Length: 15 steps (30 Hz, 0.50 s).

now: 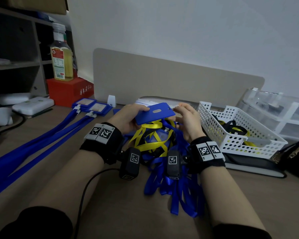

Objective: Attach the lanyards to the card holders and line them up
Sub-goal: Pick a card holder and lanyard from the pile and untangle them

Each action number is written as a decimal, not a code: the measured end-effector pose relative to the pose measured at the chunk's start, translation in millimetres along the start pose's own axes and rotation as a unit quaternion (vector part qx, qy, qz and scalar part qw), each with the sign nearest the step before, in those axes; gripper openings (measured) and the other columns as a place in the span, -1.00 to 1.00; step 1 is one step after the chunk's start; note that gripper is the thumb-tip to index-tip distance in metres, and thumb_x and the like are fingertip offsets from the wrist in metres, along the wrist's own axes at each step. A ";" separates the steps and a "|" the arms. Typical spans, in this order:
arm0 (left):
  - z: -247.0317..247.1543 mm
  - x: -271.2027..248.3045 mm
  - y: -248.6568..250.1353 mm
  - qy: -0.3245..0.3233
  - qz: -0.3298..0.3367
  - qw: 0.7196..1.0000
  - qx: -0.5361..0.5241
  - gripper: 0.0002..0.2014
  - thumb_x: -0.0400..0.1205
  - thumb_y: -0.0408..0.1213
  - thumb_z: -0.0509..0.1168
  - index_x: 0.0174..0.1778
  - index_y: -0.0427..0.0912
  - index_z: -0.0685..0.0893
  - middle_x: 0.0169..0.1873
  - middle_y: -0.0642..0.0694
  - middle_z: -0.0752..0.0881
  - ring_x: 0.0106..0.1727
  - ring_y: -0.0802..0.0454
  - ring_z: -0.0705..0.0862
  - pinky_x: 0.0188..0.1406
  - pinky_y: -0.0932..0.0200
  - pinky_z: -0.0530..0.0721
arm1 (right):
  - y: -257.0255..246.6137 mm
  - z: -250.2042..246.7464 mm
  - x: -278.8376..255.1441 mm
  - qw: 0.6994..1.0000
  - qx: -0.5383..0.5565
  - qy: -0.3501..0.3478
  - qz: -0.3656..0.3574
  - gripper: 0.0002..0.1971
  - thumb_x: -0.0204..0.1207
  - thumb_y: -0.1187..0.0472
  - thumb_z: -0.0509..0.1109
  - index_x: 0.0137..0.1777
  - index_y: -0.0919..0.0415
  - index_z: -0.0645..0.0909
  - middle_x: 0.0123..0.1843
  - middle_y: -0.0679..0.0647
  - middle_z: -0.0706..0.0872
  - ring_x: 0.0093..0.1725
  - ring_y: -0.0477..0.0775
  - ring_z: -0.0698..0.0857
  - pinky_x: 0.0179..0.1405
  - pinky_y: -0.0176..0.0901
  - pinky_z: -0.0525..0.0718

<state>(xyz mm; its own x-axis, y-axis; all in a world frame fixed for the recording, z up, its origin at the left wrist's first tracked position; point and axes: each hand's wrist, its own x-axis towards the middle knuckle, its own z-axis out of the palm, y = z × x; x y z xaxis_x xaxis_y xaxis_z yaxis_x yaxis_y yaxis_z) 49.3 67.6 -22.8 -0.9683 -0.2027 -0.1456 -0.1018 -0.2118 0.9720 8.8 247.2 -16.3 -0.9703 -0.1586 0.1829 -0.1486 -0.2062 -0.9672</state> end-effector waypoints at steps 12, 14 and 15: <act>5.8 -5.0 1.6 0.011 -0.008 1.000 -0.024 -0.90 0.55 -0.32 0.37 -0.07 -0.17 0.60 -0.02 -0.22 0.57 -0.12 -0.08 0.52 -0.38 0.14 0.37 | -2.7 7.9 -4.6 0.999 -0.024 -0.024 -0.008 -0.80 0.62 0.34 0.20 -0.20 0.08 0.48 -0.26 0.02 0.69 -0.56 -0.09 0.69 -0.75 -0.44 0.22; 6.1 -5.7 2.3 0.019 -0.009 1.000 -0.020 -0.92 0.55 -0.32 0.37 -0.10 -0.16 0.59 -0.04 -0.21 0.57 -0.21 -0.05 0.53 -0.43 0.16 0.36 | -1.7 7.5 -3.8 0.999 -0.028 -0.029 -0.011 -0.81 0.61 0.35 0.21 -0.20 0.08 0.47 -0.25 0.04 0.68 -0.56 -0.09 0.68 -0.75 -0.43 0.21; 5.8 -5.5 2.4 0.023 -0.009 1.000 -0.015 -0.93 0.56 -0.32 0.37 -0.12 -0.15 0.59 -0.05 -0.21 0.57 -0.26 -0.03 0.53 -0.47 0.18 0.35 | -1.0 7.0 -3.3 0.999 -0.031 -0.031 -0.013 -0.81 0.60 0.35 0.22 -0.21 0.07 0.47 -0.25 0.04 0.68 -0.56 -0.09 0.68 -0.75 -0.43 0.20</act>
<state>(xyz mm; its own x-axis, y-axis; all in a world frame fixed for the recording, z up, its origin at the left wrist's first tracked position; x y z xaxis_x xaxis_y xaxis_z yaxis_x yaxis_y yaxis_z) 53.1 73.7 -18.6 -0.9549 -0.2428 -0.1712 -0.1108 -0.2434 0.9636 13.5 241.1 -14.6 -0.9526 -0.2143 0.2160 -0.1864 -0.1501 -0.9709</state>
